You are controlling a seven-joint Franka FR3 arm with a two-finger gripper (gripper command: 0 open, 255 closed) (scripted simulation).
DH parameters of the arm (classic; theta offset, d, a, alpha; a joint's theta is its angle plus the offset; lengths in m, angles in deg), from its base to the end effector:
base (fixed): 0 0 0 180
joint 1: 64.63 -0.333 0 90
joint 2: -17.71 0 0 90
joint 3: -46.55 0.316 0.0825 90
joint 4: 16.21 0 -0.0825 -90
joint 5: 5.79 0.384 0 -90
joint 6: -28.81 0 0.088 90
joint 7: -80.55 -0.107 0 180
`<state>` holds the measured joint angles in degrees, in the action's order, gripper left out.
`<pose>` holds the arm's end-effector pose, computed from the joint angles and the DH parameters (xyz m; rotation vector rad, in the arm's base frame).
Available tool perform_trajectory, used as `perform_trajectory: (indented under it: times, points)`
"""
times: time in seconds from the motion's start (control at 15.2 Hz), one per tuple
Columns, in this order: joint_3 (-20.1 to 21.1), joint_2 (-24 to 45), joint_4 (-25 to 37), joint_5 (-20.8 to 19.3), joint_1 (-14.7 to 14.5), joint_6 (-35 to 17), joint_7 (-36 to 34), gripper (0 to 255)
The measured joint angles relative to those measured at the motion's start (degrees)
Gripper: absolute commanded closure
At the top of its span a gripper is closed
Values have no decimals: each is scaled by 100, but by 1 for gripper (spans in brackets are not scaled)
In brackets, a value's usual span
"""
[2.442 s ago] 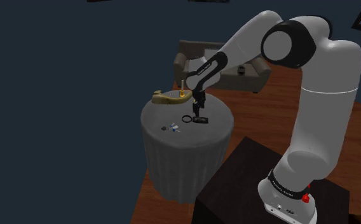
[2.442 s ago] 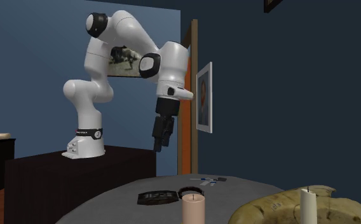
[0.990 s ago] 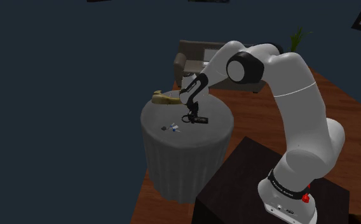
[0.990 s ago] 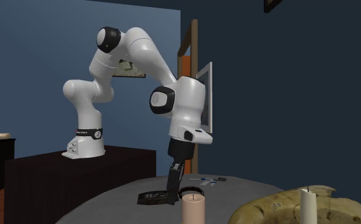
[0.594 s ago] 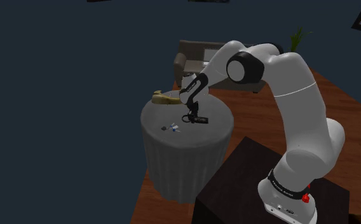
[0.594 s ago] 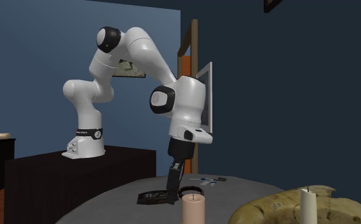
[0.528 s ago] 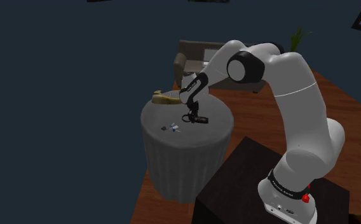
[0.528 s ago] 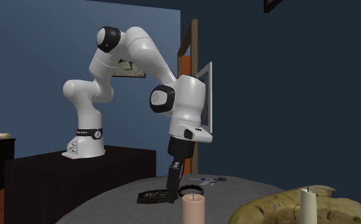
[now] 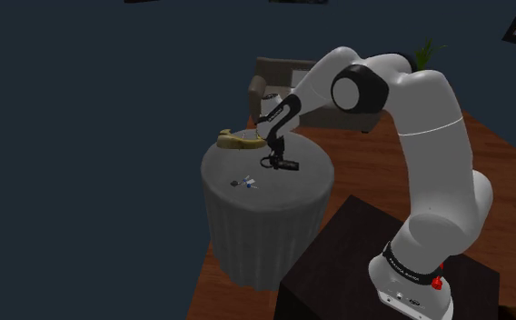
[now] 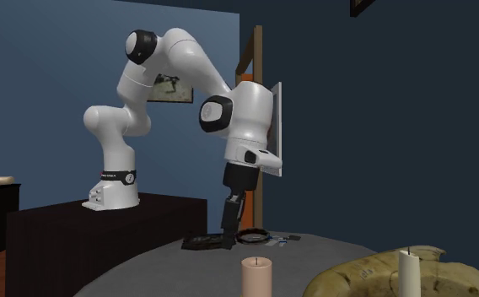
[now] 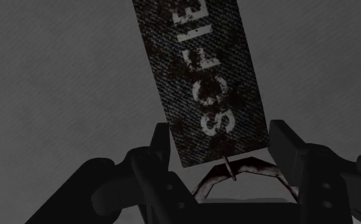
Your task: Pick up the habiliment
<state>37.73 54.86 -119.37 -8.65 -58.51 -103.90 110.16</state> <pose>0.6190 -0.1605 0.1790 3.0212 0.4833 -0.2547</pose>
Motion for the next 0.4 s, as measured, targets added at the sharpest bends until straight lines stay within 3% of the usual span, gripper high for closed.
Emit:
perform_trajectory:
  times: [0.4]
  points:
    - [-27, -338, -52, -29, -27, 284, 14, 255]
